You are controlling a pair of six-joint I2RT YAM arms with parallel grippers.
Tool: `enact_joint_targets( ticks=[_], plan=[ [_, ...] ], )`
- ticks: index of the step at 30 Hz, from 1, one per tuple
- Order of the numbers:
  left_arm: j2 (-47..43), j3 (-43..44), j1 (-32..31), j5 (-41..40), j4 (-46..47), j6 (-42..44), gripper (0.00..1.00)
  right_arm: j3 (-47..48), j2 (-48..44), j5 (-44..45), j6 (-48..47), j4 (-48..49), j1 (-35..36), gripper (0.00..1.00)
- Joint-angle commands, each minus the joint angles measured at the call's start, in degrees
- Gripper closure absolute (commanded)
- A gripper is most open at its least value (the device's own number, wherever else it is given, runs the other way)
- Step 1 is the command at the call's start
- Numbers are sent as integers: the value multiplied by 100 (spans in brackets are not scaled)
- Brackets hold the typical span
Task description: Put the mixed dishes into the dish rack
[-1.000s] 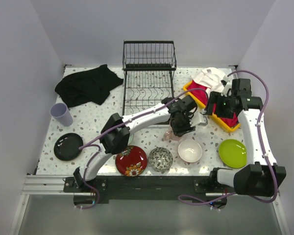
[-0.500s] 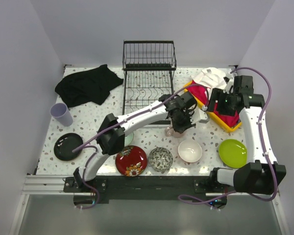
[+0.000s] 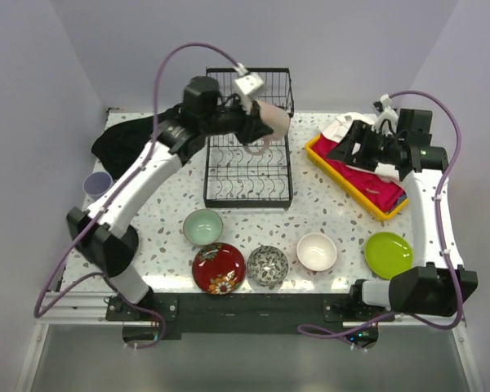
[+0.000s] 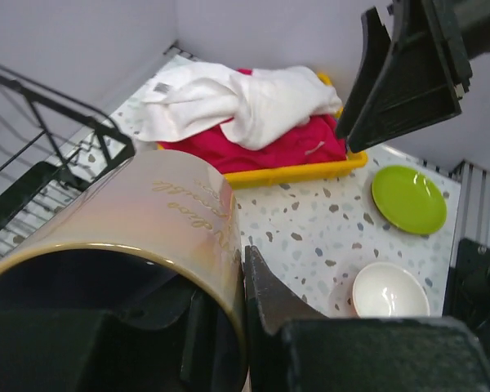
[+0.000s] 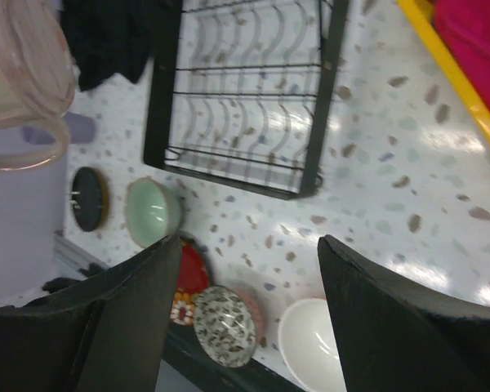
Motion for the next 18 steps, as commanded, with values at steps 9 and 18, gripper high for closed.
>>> enact_joint_targets(
  ticks=[9, 18],
  plan=[
    [-509, -764, 95, 686, 4000, -2442, 100, -660, 411, -3578, 4204, 5292, 193, 28],
    [265, -246, 51, 599, 4449, -3426, 100, -1434, 614, -3869, 5418, 7344, 422, 30]
  ],
)
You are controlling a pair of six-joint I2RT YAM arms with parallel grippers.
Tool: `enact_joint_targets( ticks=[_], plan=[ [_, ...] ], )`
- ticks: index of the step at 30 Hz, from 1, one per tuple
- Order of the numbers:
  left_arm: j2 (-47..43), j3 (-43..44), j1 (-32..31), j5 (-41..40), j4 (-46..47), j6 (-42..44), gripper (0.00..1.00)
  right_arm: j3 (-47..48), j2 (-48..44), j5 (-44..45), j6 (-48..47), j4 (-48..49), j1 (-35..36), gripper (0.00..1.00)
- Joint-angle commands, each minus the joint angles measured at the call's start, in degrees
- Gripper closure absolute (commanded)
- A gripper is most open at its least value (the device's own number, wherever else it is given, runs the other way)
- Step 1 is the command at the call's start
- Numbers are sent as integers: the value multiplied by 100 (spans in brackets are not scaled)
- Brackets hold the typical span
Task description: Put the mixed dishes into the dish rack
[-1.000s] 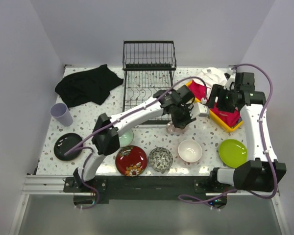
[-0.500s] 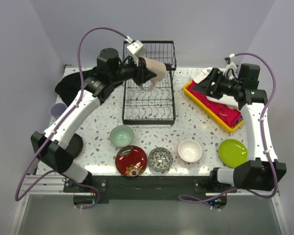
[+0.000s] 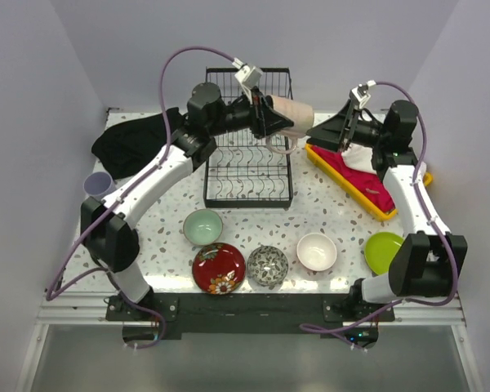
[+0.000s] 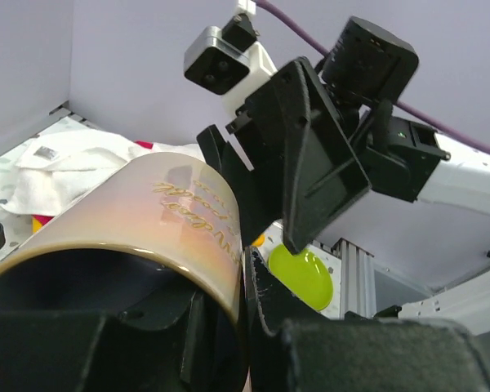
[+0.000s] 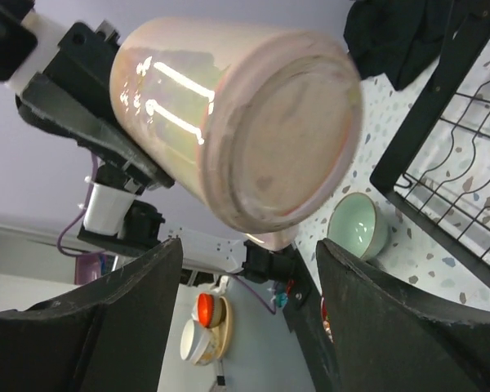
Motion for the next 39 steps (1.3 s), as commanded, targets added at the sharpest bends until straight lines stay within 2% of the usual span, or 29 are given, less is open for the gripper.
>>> enact_joint_targets(
  ticks=[1, 6, 10, 14, 24, 29, 39],
  plan=[
    [167, 801, -4, -171, 1219, -709, 100, -253, -59, -372, 940, 1592, 131, 31],
    [510, 1232, -65, -312, 1183, -1053, 100, -403, -94, -223, 1038, 1707, 237, 34],
    [545, 1251, -109, -348, 1280, -1518, 100, -588, -76, -48, 1117, 1847, 395, 36],
    [484, 1189, -31, -417, 1281, -1545, 100, -492, -94, -126, 1056, 1761, 395, 38],
    [176, 1128, 31, -602, 903, -1176, 100, 149, -436, 101, -427, -909, 360, 37],
    [-61, 944, -56, -646, 780, -1167, 100, 124, -367, 287, -255, -737, 351, 36],
    [-132, 812, -109, -769, 630, -1475, 100, 264, 213, 428, 352, 273, 404, 36]
  ],
)
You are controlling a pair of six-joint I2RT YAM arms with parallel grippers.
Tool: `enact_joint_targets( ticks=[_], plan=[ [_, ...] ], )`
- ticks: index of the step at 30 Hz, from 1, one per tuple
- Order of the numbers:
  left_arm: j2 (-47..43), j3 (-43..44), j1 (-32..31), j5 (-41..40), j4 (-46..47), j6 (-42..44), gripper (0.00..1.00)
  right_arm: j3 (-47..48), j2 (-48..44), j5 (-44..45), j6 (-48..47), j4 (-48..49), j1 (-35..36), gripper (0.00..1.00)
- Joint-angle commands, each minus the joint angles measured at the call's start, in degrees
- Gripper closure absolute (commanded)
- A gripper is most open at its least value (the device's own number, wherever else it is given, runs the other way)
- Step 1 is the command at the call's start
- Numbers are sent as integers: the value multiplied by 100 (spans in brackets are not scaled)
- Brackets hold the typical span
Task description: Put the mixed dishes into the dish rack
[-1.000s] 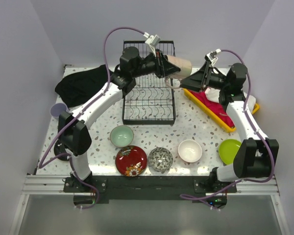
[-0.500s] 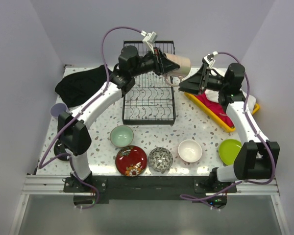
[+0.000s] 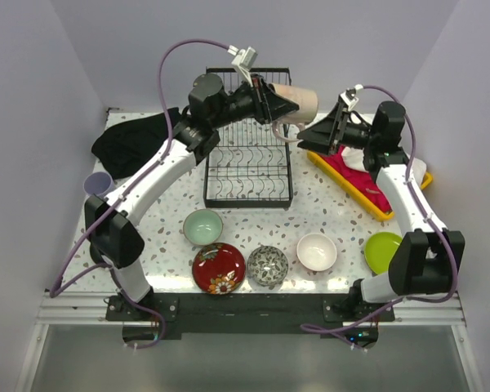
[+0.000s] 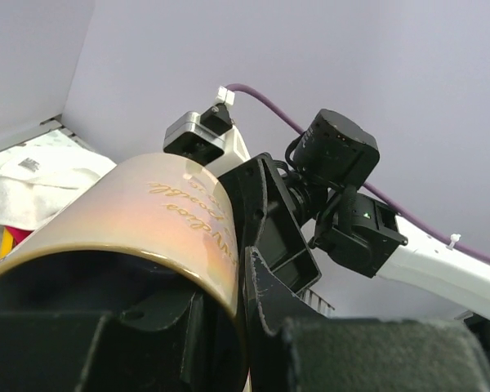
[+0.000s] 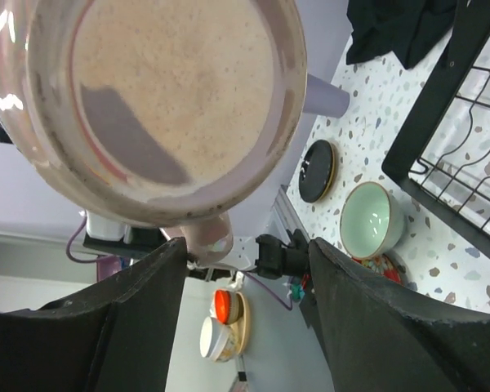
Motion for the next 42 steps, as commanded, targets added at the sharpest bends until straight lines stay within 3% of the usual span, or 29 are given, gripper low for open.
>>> enact_joint_targets(
  ticks=[1, 11, 15, 22, 25, 27, 29, 31, 33, 42],
  plan=[
    [-440, 62, -50, -171, 704, -292, 100, 371, 229, 135, 324, 600, 106, 36],
    [-177, -79, -112, -364, 1187, -925, 100, 539, 317, 82, 333, 346, 423, 44],
    [-1, -70, -121, -443, 1363, -1084, 100, 425, 230, 82, 324, 223, 441, 51],
    [79, -325, -173, -373, 1408, -1102, 100, 354, 28, 213, 131, 38, 371, 86],
    [-96, -711, -165, -110, 1487, -672, 100, 512, 10, 284, -158, -207, 213, 100],
    [-298, -1036, -138, -109, 1276, -112, 90, 679, 10, 442, -510, -743, 81, 100],
    [-448, -1404, -33, -100, 1153, 241, 71, 828, 10, 651, -859, -1355, 54, 100],
    [-720, -1634, 63, -153, 1021, 734, 69, 873, -25, 793, -1090, -1544, 54, 100],
    [-931, -1915, 108, -249, 899, 988, 59, 925, -34, 1064, -1423, -1877, 63, 100],
    [-1529, -2795, 125, -452, 723, 1499, 51, 1048, 62, 1742, -2399, -2422, 185, 100]
  ],
)
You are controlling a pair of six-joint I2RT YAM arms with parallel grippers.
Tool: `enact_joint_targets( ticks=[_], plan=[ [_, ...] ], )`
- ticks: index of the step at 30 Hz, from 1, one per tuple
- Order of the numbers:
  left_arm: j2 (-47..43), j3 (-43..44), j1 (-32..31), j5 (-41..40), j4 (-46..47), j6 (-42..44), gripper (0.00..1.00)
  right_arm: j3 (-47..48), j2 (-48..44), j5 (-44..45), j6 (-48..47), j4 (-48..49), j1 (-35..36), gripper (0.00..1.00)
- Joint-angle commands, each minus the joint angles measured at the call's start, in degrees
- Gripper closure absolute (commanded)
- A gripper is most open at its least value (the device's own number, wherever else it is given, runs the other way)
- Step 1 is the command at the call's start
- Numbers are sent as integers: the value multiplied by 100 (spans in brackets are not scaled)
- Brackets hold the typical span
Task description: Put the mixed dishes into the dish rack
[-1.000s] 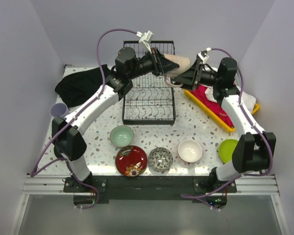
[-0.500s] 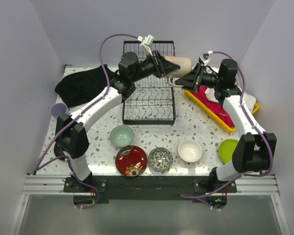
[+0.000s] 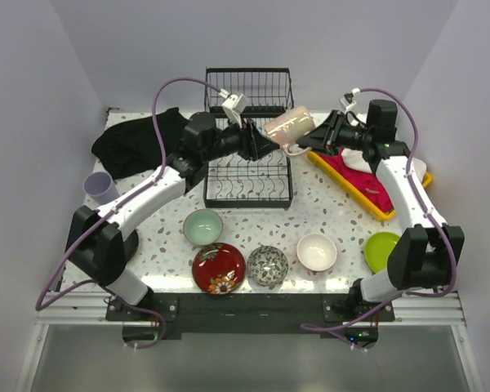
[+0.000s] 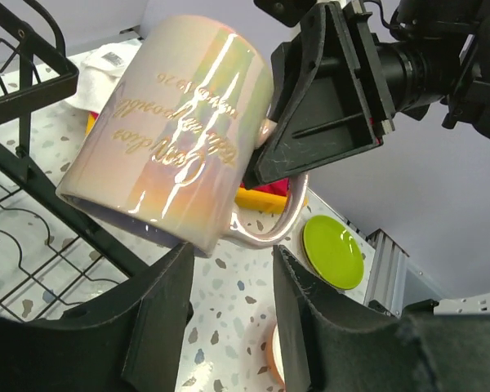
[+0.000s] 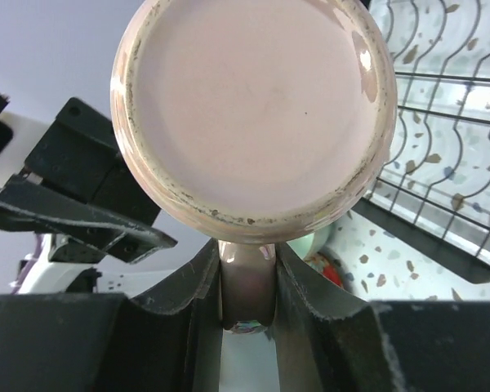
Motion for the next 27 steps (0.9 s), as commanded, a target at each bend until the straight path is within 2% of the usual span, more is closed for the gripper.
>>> enact_joint_targets(
  ticks=[1, 10, 15, 23, 27],
  plan=[
    [-587, -167, 44, -39, 148, 547, 51, 386, -211, 582, -846, -174, 157, 100],
    [-1124, -826, 212, -285, -82, 855, 49, -70, 96, 1531, -1768, 54, 826, 100],
    [-1335, -950, 334, -250, -187, 881, 49, 26, 299, 2331, -2489, 141, 1238, 100],
    [-1783, -898, 572, -259, -591, 1267, 48, -439, 475, 3895, -3553, 1433, 1853, 100],
    [-1906, -941, 738, -259, -723, 1321, 48, -694, 632, 4335, -3940, 1952, 2153, 100]
  ],
)
